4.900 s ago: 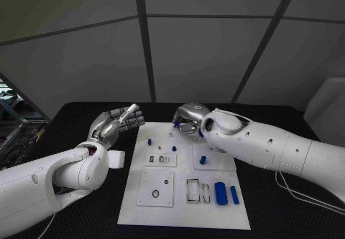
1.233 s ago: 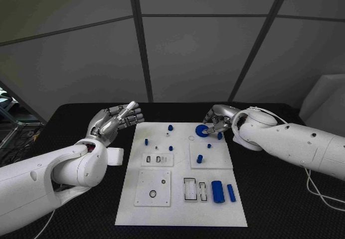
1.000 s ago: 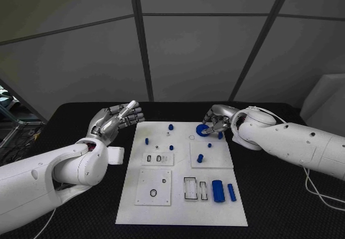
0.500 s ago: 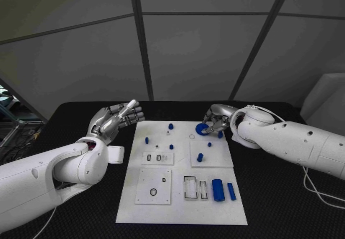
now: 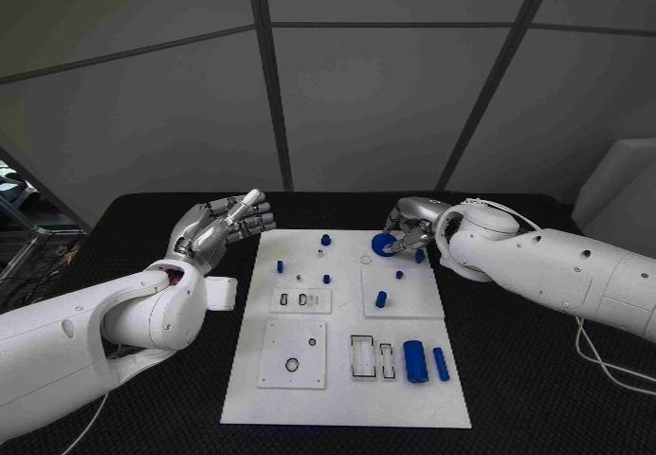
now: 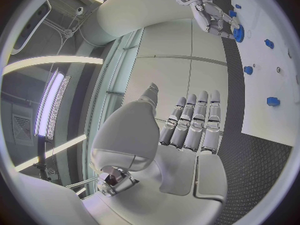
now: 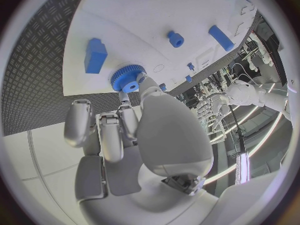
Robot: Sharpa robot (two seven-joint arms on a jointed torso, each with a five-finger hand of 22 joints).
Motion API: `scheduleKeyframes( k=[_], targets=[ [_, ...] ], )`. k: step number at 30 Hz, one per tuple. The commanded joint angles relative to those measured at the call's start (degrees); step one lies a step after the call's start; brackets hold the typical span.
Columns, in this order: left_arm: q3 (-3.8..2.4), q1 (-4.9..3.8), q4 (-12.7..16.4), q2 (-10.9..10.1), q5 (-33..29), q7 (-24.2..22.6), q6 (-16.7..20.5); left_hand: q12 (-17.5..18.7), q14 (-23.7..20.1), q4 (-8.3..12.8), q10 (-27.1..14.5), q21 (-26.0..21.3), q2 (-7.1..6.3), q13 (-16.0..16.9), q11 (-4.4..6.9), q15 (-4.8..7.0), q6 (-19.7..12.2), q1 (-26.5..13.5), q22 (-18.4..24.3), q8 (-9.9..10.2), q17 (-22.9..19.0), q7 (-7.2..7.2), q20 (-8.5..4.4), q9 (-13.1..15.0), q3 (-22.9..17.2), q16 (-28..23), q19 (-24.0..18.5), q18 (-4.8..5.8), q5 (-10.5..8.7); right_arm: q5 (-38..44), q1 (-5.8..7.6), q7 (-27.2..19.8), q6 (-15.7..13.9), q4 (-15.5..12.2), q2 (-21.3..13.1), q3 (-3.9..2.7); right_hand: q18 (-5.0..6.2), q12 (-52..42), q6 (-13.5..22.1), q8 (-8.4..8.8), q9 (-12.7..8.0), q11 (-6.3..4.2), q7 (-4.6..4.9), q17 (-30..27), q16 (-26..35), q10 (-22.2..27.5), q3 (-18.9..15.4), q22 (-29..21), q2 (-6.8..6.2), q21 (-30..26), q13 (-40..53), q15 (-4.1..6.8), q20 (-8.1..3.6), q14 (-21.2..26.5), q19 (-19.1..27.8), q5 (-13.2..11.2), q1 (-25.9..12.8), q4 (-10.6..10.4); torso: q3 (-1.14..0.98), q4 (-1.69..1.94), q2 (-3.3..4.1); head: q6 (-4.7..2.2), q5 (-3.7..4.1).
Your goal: Assemble the parts on the task board
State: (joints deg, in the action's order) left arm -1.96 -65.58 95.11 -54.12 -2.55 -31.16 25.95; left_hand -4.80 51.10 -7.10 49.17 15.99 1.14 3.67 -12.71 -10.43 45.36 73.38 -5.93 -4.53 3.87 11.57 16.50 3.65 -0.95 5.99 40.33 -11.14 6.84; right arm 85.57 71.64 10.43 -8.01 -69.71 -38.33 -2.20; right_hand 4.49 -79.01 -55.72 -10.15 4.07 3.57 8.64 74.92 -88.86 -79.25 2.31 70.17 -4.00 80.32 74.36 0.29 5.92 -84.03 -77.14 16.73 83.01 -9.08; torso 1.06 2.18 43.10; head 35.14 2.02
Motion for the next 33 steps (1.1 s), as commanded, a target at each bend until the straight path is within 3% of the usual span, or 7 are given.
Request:
scheduleKeyframes(
  k=[1, 4, 6, 11, 24, 28, 33],
  targets=[
    [-0.06, -0.08, 0.1, 0.0, 0.1, -0.1, -0.7, 0.2, -0.3, 0.4, -0.3, 0.1, 0.29, -0.1, -0.04, -0.25, -0.5, 0.1, 0.1, 0.0, -0.1, 3.39, -0.01, 0.0, 0.1, -0.3, 0.4, 1.01, 0.02, 2.8, -0.07, 0.1, 0.1, -0.3, 0.1, 0.11, -0.53, -1.0, -1.7, -0.72, 0.3, -0.24, -0.53, 12.3, -0.3, -1.1, 2.0, 0.7, 0.99, 0.5, 1.4, 0.26, 0.0, -5.4, -0.7, -0.9, 1.9, 0.6, 0.02, 0.05, -0.02, -0.01, 0.04],
    [-0.06, -0.08, 0.1, 0.0, 0.1, -0.1, -0.7, 0.2, -0.3, 0.4, -0.3, 0.1, 0.37, -0.1, -0.05, -0.25, -0.6, 0.1, 0.1, 0.0, -0.1, 3.39, -0.01, 0.0, 0.1, -0.3, 0.4, 1.01, 0.02, 3.1, -0.08, -0.4, -1.8, -0.6, -0.1, 0.11, -0.69, -1.7, -2.7, -0.83, 0.4, -0.54, -0.82, 12.6, -0.4, -1.8, 3.4, 1.5, 1.54, 1.0, 2.4, 0.5, -0.25, -5.5, -1.2, -0.7, 1.7, 0.7, 0.0, 0.0, -0.03, -0.1, -0.01],
    [-0.06, -0.08, 0.1, 0.0, 0.1, -0.1, -0.7, 0.2, -0.3, 0.4, -0.3, 0.1, 0.37, -0.1, -0.05, -0.25, -0.6, 0.1, 0.1, 0.0, -0.1, 3.39, -0.01, 0.0, 0.1, -0.3, 0.4, 1.01, 0.02, 2.6, -0.09, -0.9, -3.4, -1.1, -0.2, 0.12, -0.83, -2.0, -2.8, -0.58, 0.3, -0.56, -0.89, 12.9, -0.5, -2.2, 4.0, 2.2, 1.8, 1.3, 2.9, 0.55, -0.34, -5.5, -1.6, -1.9, 0.6, 0.0, -0.01, 0.01, -0.02, -0.17, -0.02],
    [-0.06, -0.08, 0.1, 0.0, 0.1, -0.1, -0.7, 0.2, -0.3, 0.4, -0.3, 0.1, 0.37, -0.1, -0.05, -0.25, -0.6, 0.1, 0.1, 0.0, -0.1, 3.39, -0.01, 0.0, 0.1, -0.3, 0.4, 1.01, 0.02, 1.9, -0.09, -1.7, -6.5, -2.8, -0.7, 0.11, -0.98, -2.4, -3.0, -0.36, 0.2, -0.62, -0.95, 13.0, -0.5, -2.5, 4.6, 3.0, 1.71, 1.7, 3.4, 0.61, -0.41, -5.5, -2.1, -1.7, 0.1, 0.0, -0.04, -0.01, -0.02, -0.19, -0.17],
    [-0.06, -0.08, 0.3, -0.2, 0.1, 0.0, -0.7, 0.2, -0.3, 0.4, -0.4, 0.1, 0.46, -0.1, -0.05, -0.26, -0.5, 0.1, 0.1, 0.0, -0.1, 3.4, -0.01, 0.0, 0.1, -0.4, 0.4, 1.02, 0.03, 3.4, -0.06, -0.3, -12.3, -11.8, -1.8, -0.05, -1.14, -2.6, -3.3, 0.16, 0.1, -0.67, -0.98, 13.6, -0.7, -2.8, 6.2, 3.8, 0.85, 2.1, 3.9, 0.67, -0.5, -5.7, -2.6, 0.0, -0.5, 0.2, 0.08, 0.08, -0.06, -0.37, -0.33],
    [-0.06, -0.08, 0.4, -0.2, 0.1, 0.0, -0.7, 0.2, -0.3, 0.4, -0.4, 0.1, 0.46, -0.1, -0.05, -0.26, -0.5, 0.1, 0.1, 0.0, -0.1, 3.4, -0.01, 0.0, 0.1, -0.4, 0.4, 1.02, 0.03, 5.9, -0.05, 1.1, -13.6, -12.1, 0.0, -0.06, -1.16, -2.5, -3.3, 0.25, 0.1, -0.65, -0.96, 13.8, -0.8, -2.7, 6.4, 3.9, 0.77, 2.1, 3.9, 0.67, -0.5, -5.7, -2.7, 0.1, -0.6, 0.2, 0.05, 0.05, 0.0, -0.49, -0.46],
    [-0.06, -0.09, 0.4, -0.1, 0.1, 0.1, -0.7, 0.3, -0.4, 0.5, -0.4, 0.1, 0.53, -0.1, -0.06, -0.26, -0.4, 0.2, 0.2, 0.0, -0.1, 3.41, -0.01, 0.0, 0.1, -0.4, 0.5, 1.02, 0.03, 8.2, -0.04, 2.0, -13.5, -10.5, 3.6, -0.03, -1.17, -2.5, -3.3, 0.32, 0.1, -0.64, -0.94, 13.8, -0.8, -2.7, 6.5, 4.0, 0.67, 2.2, 3.9, 0.66, -0.5, -5.7, -2.7, 0.0, -0.8, 0.2, 0.12, 0.16, 0.03, -0.6, -0.85]
  ],
)
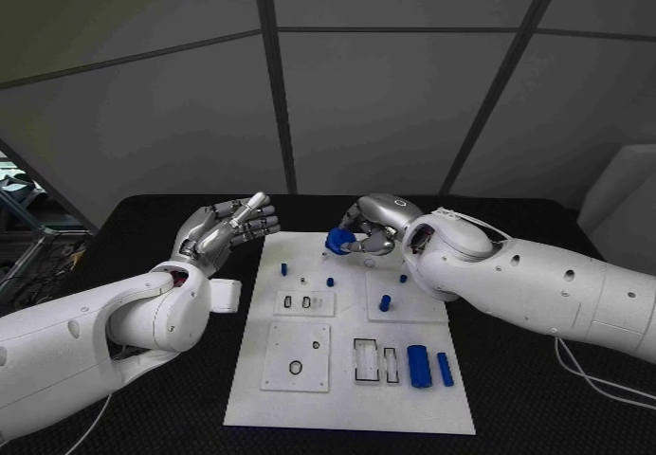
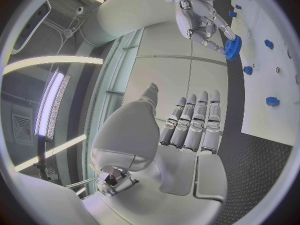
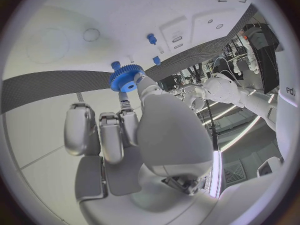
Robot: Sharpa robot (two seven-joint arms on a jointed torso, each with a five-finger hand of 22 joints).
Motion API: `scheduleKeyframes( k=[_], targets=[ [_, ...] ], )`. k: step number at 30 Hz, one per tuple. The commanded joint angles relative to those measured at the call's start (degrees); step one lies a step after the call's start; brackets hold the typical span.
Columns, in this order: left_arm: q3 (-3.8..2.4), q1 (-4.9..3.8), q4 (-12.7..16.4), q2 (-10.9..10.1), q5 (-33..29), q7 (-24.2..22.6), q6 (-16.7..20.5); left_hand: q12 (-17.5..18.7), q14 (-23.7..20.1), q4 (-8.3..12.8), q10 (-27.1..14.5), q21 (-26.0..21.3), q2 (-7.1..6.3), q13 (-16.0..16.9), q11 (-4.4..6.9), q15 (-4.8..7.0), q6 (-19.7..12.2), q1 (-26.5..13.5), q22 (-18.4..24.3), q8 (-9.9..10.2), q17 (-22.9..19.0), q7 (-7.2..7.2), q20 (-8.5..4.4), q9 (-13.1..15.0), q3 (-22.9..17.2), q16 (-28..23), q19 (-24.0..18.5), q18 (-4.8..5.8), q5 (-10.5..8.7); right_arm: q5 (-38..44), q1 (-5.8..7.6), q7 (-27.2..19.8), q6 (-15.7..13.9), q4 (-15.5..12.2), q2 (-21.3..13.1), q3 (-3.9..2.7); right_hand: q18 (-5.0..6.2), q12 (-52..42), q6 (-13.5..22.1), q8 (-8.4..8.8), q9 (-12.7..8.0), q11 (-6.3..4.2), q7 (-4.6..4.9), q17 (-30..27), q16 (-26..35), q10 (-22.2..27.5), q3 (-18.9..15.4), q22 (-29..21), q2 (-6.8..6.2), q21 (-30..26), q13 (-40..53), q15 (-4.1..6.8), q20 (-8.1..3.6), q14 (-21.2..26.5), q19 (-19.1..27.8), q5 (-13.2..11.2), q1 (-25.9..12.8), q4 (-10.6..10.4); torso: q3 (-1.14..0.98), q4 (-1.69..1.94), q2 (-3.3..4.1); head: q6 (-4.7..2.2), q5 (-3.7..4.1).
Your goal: Assemble the parts on the task board
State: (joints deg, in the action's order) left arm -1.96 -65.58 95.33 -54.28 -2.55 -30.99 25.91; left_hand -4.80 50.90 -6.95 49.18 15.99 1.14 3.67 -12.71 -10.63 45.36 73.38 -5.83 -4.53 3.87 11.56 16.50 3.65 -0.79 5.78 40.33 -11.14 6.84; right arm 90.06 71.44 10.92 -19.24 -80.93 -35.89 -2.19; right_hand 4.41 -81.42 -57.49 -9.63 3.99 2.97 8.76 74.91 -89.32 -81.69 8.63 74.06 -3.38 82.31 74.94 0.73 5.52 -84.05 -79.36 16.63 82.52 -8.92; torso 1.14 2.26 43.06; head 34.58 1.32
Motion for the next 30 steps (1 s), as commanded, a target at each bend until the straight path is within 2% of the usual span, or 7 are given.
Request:
scheduleKeyframes(
  k=[1, 3, 11, 18, 30],
  targets=[
    [-0.06, -0.09, 0.2, 0.1, 0.1, -0.1, -0.6, 0.3, -0.2, 0.3, -0.4, 0.1, 0.53, -0.1, -0.06, -0.06, -0.4, 0.2, 0.1, 0.0, -0.1, 3.41, -0.01, 0.0, -0.1, -0.2, 0.5, 1.02, 0.03, 4.0, 0.16, 1.6, -2.2, 1.2, 1.9, -0.03, -1.09, -0.1, -1.5, -0.18, 0.2, -0.03, -1.05, 13.8, -0.3, -0.2, 0.2, 0.1, 0.04, 0.2, 3.3, 0.22, -0.1, -5.7, -0.5, 0.1, -0.3, 0.0, 0.0, 0.11, 0.12, -0.1, -0.19],
    [-0.06, -0.09, 0.1, 0.1, 0.1, -0.1, -0.6, 0.3, -0.2, 0.3, -0.4, 0.1, 0.53, -0.1, -0.06, -0.06, -0.4, 0.2, 0.1, 0.0, -0.1, 3.41, -0.01, 0.0, -0.1, -0.2, 0.5, 1.02, 0.03, 4.4, 0.16, 1.8, -1.9, 2.1, 3.3, 0.0, -1.09, -0.1, -1.5, -0.16, 0.2, -0.03, -1.05, 13.8, -0.3, -0.2, 0.3, 0.1, 0.05, 0.2, 3.3, 0.22, -0.1, -5.7, -0.5, 0.1, -0.3, 0.0, -0.08, 0.05, 0.14, -0.08, -0.27],
    [-0.07, -0.1, 0.1, 0.4, 0.1, 0.0, -0.7, 0.3, -0.2, 0.3, -0.4, 0.1, 0.53, -0.1, -0.06, -0.06, -0.4, 0.2, 0.1, 0.0, -0.1, 3.41, -0.01, 0.0, -0.1, -0.2, 0.5, 1.02, 0.03, 5.5, 0.13, 1.5, -0.1, 5.8, 7.8, 0.45, -1.1, 0.0, -1.5, 0.06, 0.1, -0.01, -1.01, 13.8, -0.3, -0.2, 0.9, 0.1, 0.01, 0.2, 3.2, 0.21, -0.09, -5.7, -0.5, 0.4, -0.4, 0.1, -0.08, 0.05, 0.18, 0.19, -0.43],
    [-0.07, -0.1, 0.1, 0.5, 0.1, 0.0, -0.7, 0.3, -0.2, 0.4, -0.4, 0.1, 0.59, -0.1, -0.06, -0.07, -0.4, 0.2, 0.1, 0.0, -0.1, 3.4, -0.01, 0.0, -0.1, -0.3, 0.5, 1.03, 0.03, 6.9, 0.12, 1.6, 2.3, 7.8, 9.1, 0.66, -1.1, 0.1, -1.4, 0.13, 0.1, 0.01, -0.98, 13.8, -0.3, -0.1, 1.0, 0.1, -0.02, 0.2, 3.2, 0.19, -0.09, -5.7, -0.5, 0.4, -0.4, 0.1, -0.08, 0.16, 0.13, 0.5, -0.53],
    [-0.07, -0.11, 0.1, 0.7, 0.1, 0.0, -0.7, 0.3, -0.2, 0.4, -0.4, 0.1, 0.59, -0.1, -0.06, -0.07, -0.4, 0.2, 0.1, 0.0, -0.1, 3.4, -0.01, 0.0, -0.1, -0.3, 0.5, 1.03, 0.03, 7.5, 0.09, 1.6, 7.7, 8.9, 9.9, 0.85, -1.11, -0.1, -1.4, 0.26, 0.1, 0.08, -0.92, 13.8, -0.3, -0.3, 1.2, 0.2, -0.27, 0.2, 3.5, 0.15, -0.06, -5.7, -0.5, 0.3, -0.7, 0.2, -0.13, 0.1, 0.09, 0.76, -0.61]
  ],
)
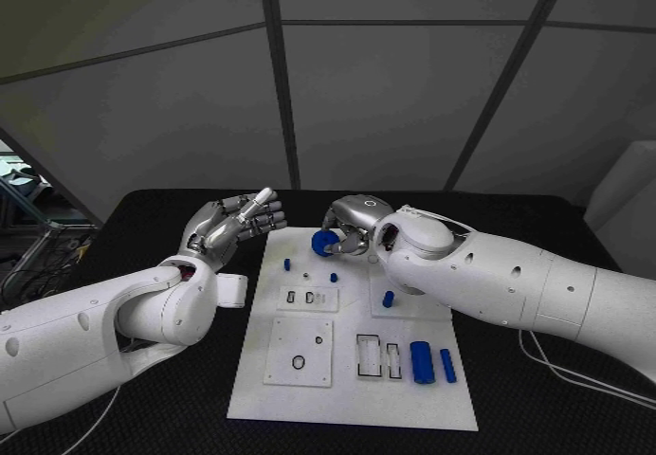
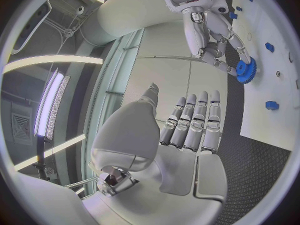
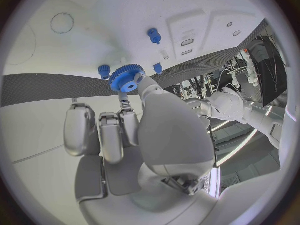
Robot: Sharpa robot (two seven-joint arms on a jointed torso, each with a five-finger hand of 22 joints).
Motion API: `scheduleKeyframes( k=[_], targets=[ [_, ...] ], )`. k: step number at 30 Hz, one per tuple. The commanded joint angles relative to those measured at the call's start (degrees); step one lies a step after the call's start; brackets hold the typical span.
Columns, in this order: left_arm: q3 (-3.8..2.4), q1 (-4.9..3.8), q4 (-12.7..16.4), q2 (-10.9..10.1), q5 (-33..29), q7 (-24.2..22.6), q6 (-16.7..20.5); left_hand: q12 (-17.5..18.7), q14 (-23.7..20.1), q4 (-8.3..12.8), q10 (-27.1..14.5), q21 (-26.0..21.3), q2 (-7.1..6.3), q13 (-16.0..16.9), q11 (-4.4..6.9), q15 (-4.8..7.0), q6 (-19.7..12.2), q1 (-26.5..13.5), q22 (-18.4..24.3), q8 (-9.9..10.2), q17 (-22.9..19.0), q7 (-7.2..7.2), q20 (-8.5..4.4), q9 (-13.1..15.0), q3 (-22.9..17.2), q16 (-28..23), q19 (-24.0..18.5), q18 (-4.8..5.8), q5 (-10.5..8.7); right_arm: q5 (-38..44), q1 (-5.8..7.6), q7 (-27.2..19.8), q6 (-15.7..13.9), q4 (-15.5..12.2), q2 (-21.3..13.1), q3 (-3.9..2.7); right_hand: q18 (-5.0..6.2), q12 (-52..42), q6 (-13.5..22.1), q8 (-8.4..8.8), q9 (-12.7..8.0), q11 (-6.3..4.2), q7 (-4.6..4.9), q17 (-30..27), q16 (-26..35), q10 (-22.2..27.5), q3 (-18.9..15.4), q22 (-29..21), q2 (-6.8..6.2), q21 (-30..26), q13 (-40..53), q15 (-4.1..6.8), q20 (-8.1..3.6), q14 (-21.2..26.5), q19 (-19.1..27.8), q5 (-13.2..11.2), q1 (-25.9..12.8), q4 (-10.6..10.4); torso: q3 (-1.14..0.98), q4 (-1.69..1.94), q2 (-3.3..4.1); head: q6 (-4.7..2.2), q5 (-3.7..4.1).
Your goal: Assemble the parts on the task board
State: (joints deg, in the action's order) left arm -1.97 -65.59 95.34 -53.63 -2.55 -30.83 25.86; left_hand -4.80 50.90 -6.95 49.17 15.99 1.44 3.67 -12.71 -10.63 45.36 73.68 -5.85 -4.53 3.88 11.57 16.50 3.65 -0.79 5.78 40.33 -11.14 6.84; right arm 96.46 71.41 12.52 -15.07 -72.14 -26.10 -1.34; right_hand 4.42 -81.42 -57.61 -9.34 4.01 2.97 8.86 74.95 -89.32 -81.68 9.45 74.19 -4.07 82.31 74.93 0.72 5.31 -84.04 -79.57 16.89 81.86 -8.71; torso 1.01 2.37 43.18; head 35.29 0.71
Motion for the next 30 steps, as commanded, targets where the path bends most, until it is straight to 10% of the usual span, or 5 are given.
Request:
scheduleKeyframes(
  k=[1, 16, 30],
  targets=[
    [-0.07, -0.09, 0.1, 0.1, 0.1, -0.2, -0.6, 0.3, -0.2, 0.4, -0.4, 0.1, 0.29, -0.1, -0.06, -0.07, -0.4, -0.1, 0.1, 0.0, -0.1, 3.4, -0.01, 0.0, -0.1, -0.3, 0.5, 1.03, 0.03, 1.1, 0.11, 0.0, 3.6, 0.1, 0.1, 0.02, -1.12, -0.1, -1.3, -0.02, 0.1, 0.07, -1.03, 13.8, -0.3, -0.3, 0.4, 0.0, 0.41, 0.2, 3.5, 0.16, 0.15, -5.7, -0.3, 0.0, 0.0, 0.0, 0.0, 0.0, -0.04, 0.06, -0.01],
    [-0.07, -0.1, 0.1, 0.0, 0.1, -0.1, -0.6, 0.3, -0.2, 0.4, -0.4, 0.1, 0.29, -0.1, -0.06, -0.07, -0.4, -0.1, 0.1, 0.0, -0.1, 3.4, -0.01, 0.0, -0.1, -0.3, 0.5, 1.03, 0.03, 2.2, 0.08, 0.8, 5.7, 1.0, 0.5, 0.2, -1.09, 0.3, -1.0, 0.42, 0.0, 0.23, -0.85, 13.6, -0.2, 0.2, 0.7, -0.1, -0.22, 0.1, 3.0, 0.03, 0.25, -5.6, -0.1, -0.3, -0.9, -0.1, 0.01, -0.02, -0.02, 0.12, -0.06],
    [-0.07, -0.1, 0.0, 0.0, 0.1, 0.0, -0.5, 0.3, -0.3, 0.5, -0.4, 0.1, 0.38, -0.1, -0.06, -0.09, -0.5, 0.0, 0.1, 0.1, -0.1, 3.41, -0.01, 0.0, 0.0, -0.3, 0.5, 1.04, 0.02, 2.1, 0.08, 1.0, 7.6, 2.0, 1.1, 0.29, -1.02, 2.0, 7.0, 5.66, -0.2, 2.06, 1.02, 14.2, -0.4, 2.2, 0.4, -0.4, -2.54, -0.1, 1.0, -1.62, 1.76, -5.8, 0.2, -3.5, -7.3, -2.6, -0.02, -0.03, -0.03, 0.17, -0.05]
  ],
)
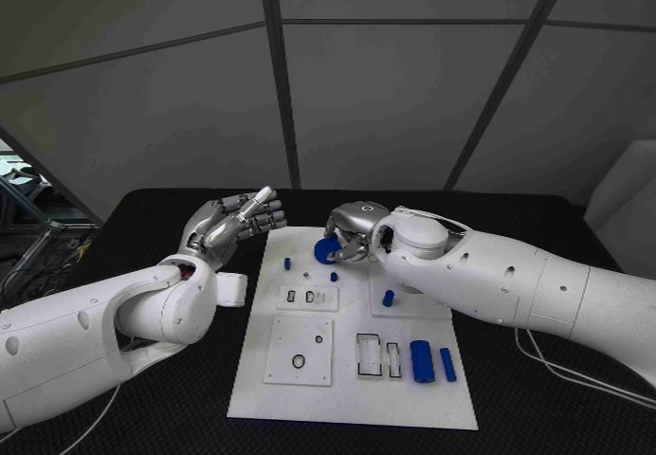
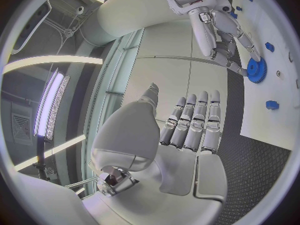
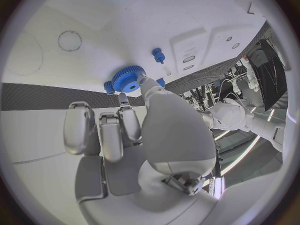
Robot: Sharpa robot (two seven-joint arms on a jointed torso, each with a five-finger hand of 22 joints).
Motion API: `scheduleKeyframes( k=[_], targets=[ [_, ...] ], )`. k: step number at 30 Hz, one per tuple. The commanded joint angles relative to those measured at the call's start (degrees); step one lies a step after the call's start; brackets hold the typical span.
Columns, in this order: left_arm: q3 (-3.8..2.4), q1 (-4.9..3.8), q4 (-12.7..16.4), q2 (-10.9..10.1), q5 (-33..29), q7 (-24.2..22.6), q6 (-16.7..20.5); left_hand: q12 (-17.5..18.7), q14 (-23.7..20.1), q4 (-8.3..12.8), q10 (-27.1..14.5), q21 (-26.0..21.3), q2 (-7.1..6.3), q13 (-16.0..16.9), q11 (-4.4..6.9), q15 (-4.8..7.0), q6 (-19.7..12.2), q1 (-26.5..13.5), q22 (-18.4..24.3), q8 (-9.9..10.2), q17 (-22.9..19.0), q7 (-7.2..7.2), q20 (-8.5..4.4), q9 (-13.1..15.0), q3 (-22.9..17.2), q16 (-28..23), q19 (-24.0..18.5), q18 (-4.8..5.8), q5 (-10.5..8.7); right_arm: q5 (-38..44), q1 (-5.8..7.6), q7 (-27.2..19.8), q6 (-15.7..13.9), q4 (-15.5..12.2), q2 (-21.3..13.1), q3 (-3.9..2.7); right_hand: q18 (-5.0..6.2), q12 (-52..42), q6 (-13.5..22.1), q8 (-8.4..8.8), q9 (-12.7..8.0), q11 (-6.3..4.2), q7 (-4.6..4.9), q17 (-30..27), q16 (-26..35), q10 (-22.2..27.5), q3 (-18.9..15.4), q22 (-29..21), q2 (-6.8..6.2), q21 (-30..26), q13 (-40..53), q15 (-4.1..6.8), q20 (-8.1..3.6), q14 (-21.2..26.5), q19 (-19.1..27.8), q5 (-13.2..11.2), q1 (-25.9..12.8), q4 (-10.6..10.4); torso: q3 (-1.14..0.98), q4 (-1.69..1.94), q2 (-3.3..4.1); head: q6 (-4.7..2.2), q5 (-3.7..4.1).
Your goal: Assemble the parts on the task board
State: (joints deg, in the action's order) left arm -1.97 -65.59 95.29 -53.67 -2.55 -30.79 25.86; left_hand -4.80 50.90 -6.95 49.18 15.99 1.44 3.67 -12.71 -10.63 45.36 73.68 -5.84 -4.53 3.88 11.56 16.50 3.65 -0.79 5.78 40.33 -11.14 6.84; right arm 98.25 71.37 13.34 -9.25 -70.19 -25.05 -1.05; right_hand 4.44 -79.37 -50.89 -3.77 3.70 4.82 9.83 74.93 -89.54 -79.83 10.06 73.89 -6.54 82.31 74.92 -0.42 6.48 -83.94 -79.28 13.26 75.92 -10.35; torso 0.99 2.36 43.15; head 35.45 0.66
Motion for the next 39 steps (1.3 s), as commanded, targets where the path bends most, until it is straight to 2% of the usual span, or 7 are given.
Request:
scheduleKeyframes(
  k=[1, 11, 20, 24, 28, 31, 39],
  targets=[
    [-0.06, -0.1, 0.1, 0.0, 0.1, -0.1, -0.5, 0.3, -0.3, 0.5, -0.4, 0.1, 0.39, -0.1, -0.07, -0.09, -0.5, 0.0, 0.1, 0.1, -0.1, 3.42, -0.01, 0.0, 0.0, -0.4, 0.5, 1.04, 0.02, 0.3, 0.12, 0.1, 2.0, 0.1, 0.1, 0.01, -1.03, -0.1, 0.0, -0.04, 0.2, 0.22, 0.04, 14.3, -0.2, 0.2, -0.2, 0.0, -0.07, -0.1, 1.1, -0.49, 0.63, -5.9, -0.1, 0.2, -1.8, -1.2, 0.0, -0.03, 0.0, 0.0, -0.04],
    [-0.06, -0.1, 0.1, 0.0, 0.1, 0.1, -0.4, 0.3, -0.3, 0.5, -0.4, 0.0, 0.42, -0.1, -0.09, -0.1, -0.9, 0.0, 0.2, 0.1, -0.1, 3.49, -0.01, -0.1, 0.0, -0.4, 0.5, 1.04, 0.01, -1.9, 0.12, -0.6, 3.6, 0.2, -0.1, 0.03, -1.05, -1.5, -3.2, -0.99, 0.7, -0.12, -0.45, 14.7, -0.3, -0.9, -0.4, 0.2, 1.76, 0.0, 2.9, -0.26, 0.51, -6.0, -0.2, 4.1, -9.4, -6.0, 0.0, 0.02, -0.01, 0.12, -0.08],
    [-0.06, -0.1, 0.1, -0.1, 0.1, 0.2, -0.3, 0.4, -0.3, 0.6, -0.5, 0.0, 0.45, -0.1, -0.15, -0.11, -1.2, 0.0, 0.2, 0.2, -0.1, 3.6, -0.01, -0.1, 0.1, -0.4, 0.5, 1.05, 0.0, -3.0, 0.12, -0.5, 2.5, -0.2, -0.9, 0.03, -1.11, -1.9, -3.7, -0.94, 0.7, -0.14, -0.48, 15.0, -0.4, -1.4, -0.4, 0.6, 2.34, 0.1, 3.5, -0.23, 0.49, -6.1, -0.4, 3.9, -11.4, -6.2, -0.01, -0.11, -0.02, 0.04, -0.2],
    [-0.06, -0.1, 0.1, -0.1, 0.1, 0.2, -0.3, 0.4, -0.3, 0.6, -0.5, 0.0, 0.45, -0.1, -0.15, -0.11, -1.2, 0.0, 0.2, 0.2, -0.1, 3.6, -0.01, -0.1, 0.1, -0.4, 0.5, 1.05, 0.0, -2.9, 0.11, -0.6, -1.7, -1.0, -1.8, 0.03, -1.21, -2.2, -3.7, -0.73, 0.6, -0.12, -0.42, 15.1, -0.5, -1.6, 0.1, 1.0, 1.95, 0.4, 3.8, -0.24, 0.48, -6.1, -0.7, 5.1, -10.8, -5.6, -0.02, -0.1, -0.03, -0.03, -0.09],
    [-0.06, -0.1, 0.1, -0.1, 0.1, 0.2, -0.3, 0.4, -0.3, 0.6, -0.6, 0.0, 0.47, -0.1, -0.18, -0.12, -1.3, 0.0, 0.2, 0.3, -0.1, 3.65, -0.01, -0.1, 0.1, -0.4, 0.5, 1.05, 0.0, -3.8, 0.1, -2.5, -10.7, -2.6, -4.1, 0.02, -1.17, -1.8, -3.8, -0.48, 0.5, -0.06, -0.3, 14.9, -0.4, -1.2, 1.2, 0.9, 1.49, 0.3, 3.3, -0.29, 0.5, -6.0, -0.6, 7.1, -9.2, -4.6, -0.11, -0.17, -0.07, -0.18, -0.1],
    [-0.06, -0.1, -0.1, -0.2, 0.1, 0.2, -0.3, 0.4, -0.3, 0.6, -0.6, 0.0, 0.47, -0.1, -0.18, -0.12, -1.3, 0.0, 0.2, 0.3, -0.1, 3.65, -0.01, -0.1, 0.1, -0.4, 0.5, 1.05, 0.0, -7.2, 0.09, -6.0, -16.0, -4.4, -6.8, 0.01, -1.11, -1.7, -3.2, -0.08, 0.4, 0.18, -0.02, 14.6, -0.3, -1.2, 1.5, 0.6, 0.71, 0.1, 3.3, -0.46, 0.63, -6.0, -0.3, 5.7, -8.1, -4.0, -0.12, -0.26, -0.13, -0.28, -0.19],
    [-0.06, -0.09, -0.4, -0.3, 0.1, 0.2, -0.4, 0.4, -0.3, 0.6, -0.6, 0.0, 0.49, -0.1, -0.2, -0.13, -1.2, 0.0, 0.2, 0.3, -0.1, 3.67, -0.01, -0.1, 0.1, -0.5, 0.5, 1.06, 0.0, -18.3, 0.08, -11.8, -16.2, -10.9, -16.7, 0.05, -0.99, -1.6, -3.5, -0.24, 0.4, 0.14, -0.13, 13.9, -0.1, -1.2, -0.6, 0.1, -0.95, -0.2, 3.3, -0.47, 0.72, -5.8, 0.0, 6.3, -6.6, -3.0, -0.16, -0.42, -0.26, -0.55, 0.15]
  ],
)
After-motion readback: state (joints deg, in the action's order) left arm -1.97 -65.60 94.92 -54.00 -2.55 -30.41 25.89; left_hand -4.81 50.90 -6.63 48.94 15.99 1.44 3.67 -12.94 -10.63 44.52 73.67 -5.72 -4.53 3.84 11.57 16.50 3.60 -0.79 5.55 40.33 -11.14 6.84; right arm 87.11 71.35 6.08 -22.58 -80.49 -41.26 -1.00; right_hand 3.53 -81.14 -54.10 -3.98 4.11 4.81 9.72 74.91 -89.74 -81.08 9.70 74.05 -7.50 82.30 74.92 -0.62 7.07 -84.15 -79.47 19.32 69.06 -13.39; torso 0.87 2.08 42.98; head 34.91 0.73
